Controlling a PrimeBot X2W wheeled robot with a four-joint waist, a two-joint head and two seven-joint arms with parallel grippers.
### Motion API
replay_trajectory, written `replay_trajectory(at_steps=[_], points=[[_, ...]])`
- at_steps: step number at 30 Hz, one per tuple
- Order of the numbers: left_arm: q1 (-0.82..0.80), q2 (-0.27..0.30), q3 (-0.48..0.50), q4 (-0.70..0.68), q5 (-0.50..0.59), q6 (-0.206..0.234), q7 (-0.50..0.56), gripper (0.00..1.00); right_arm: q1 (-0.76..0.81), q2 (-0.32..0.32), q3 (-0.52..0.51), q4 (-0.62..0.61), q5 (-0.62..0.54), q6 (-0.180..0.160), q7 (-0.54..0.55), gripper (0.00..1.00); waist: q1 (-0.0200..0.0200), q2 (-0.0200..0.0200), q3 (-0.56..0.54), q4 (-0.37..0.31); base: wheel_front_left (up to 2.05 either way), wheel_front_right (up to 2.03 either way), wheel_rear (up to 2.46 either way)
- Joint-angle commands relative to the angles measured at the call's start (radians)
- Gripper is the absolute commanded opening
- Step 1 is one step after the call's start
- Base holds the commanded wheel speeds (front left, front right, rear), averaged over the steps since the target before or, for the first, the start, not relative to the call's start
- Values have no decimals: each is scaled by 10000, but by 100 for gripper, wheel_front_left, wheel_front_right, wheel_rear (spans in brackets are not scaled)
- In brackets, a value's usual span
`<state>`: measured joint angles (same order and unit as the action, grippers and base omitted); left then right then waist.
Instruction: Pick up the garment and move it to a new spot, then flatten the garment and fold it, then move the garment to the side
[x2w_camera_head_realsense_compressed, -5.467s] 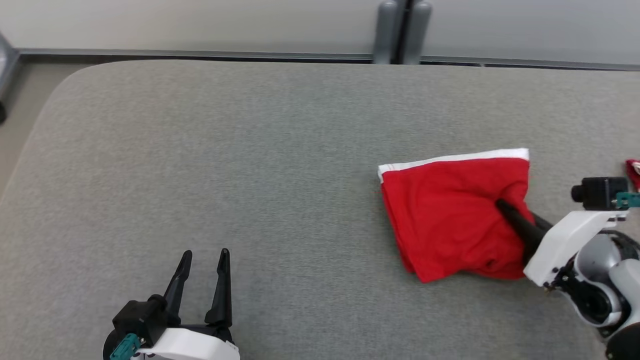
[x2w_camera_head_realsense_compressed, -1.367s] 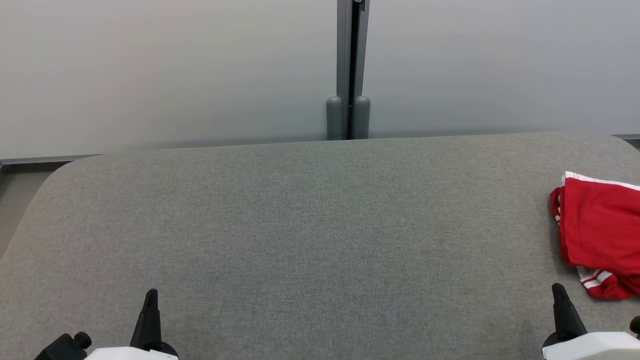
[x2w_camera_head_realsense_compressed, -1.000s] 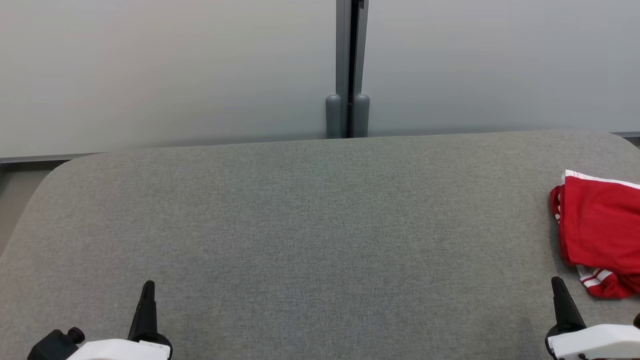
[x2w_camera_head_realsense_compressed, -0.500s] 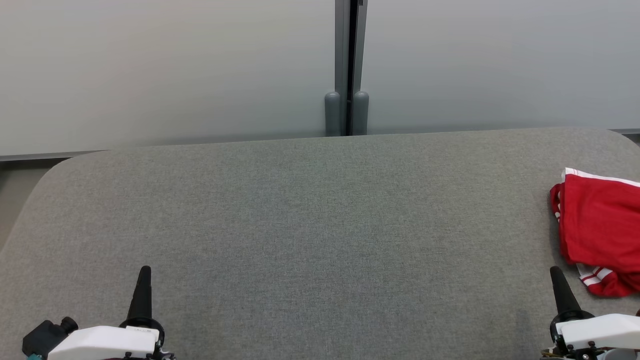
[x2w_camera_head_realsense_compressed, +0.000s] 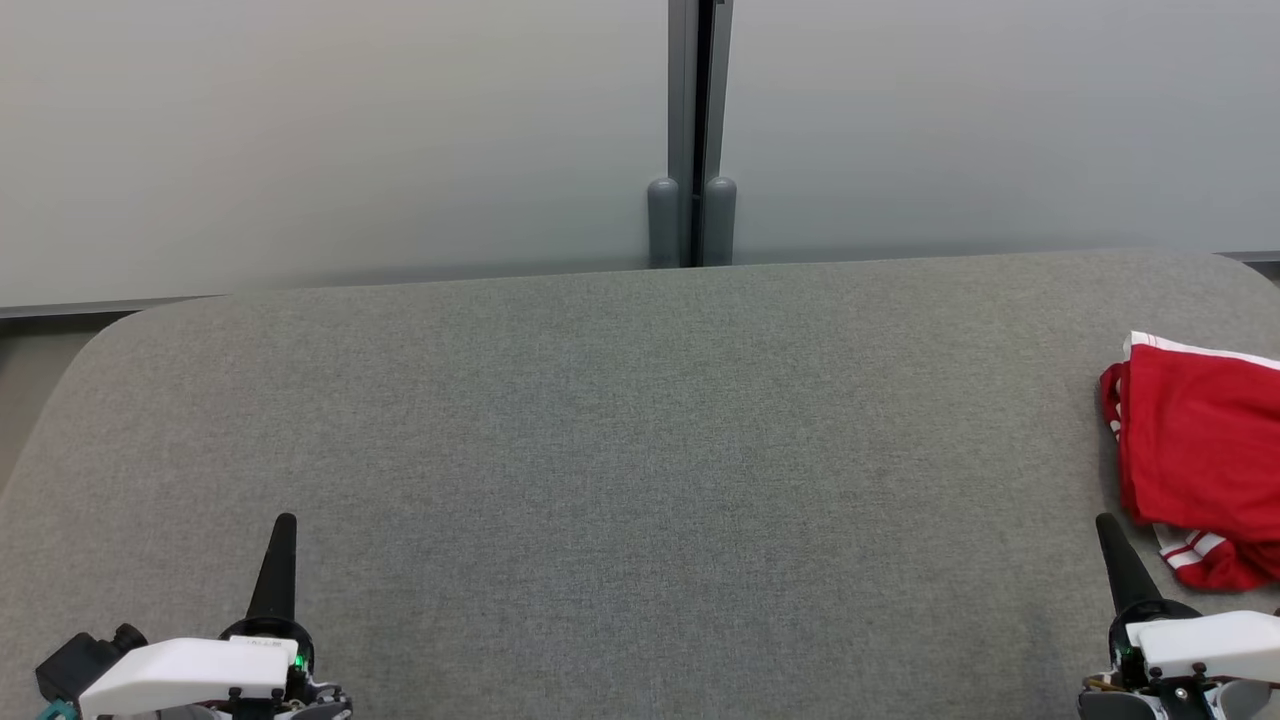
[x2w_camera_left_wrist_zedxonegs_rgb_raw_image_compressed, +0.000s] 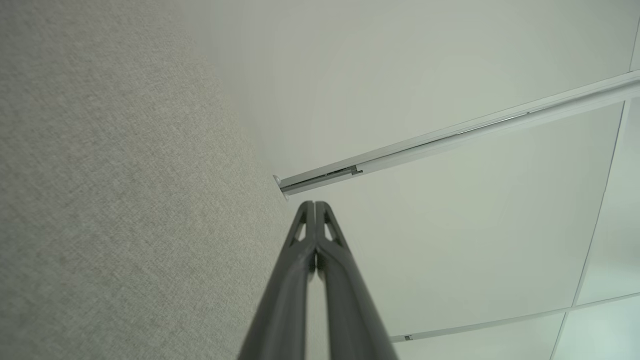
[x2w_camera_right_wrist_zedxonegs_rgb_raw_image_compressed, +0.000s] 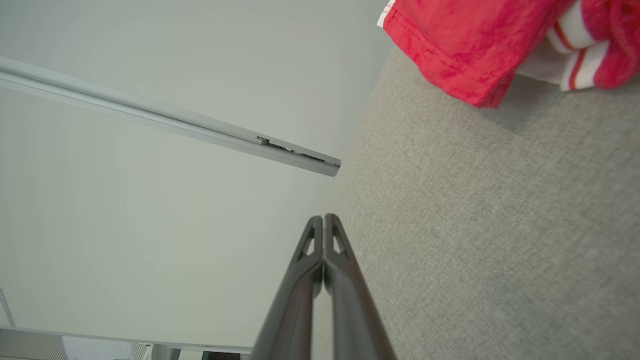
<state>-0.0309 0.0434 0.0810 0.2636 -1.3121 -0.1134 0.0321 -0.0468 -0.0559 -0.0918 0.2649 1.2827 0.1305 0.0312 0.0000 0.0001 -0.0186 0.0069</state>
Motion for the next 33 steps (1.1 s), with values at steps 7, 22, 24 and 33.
replay_trajectory(at_steps=[7, 22, 24, 33], points=[[-372, 69, 122, -122, -675, -96, 182, 0, -281, -19, -92, -143, 758, 4, 211, 0, 0, -1, 36, -11, 0, 0, 0], [-614, 80, 228, -163, -1760, -138, 485, 0, -461, 9, -162, -178, 1953, 4, 519, 0, 0, -1, 113, -36, 0, 0, 0], [-652, 82, 245, -169, -1901, -147, 537, 0, -481, 13, -170, -178, 2105, 4, 555, 0, 0, -1, 123, -39, 0, 0, 0], [-740, 87, 296, -178, -2420, -184, 673, 0, -561, 29, -201, -196, 2671, 4, 708, 0, 0, -1, 164, -52, 0, 0, 0]])
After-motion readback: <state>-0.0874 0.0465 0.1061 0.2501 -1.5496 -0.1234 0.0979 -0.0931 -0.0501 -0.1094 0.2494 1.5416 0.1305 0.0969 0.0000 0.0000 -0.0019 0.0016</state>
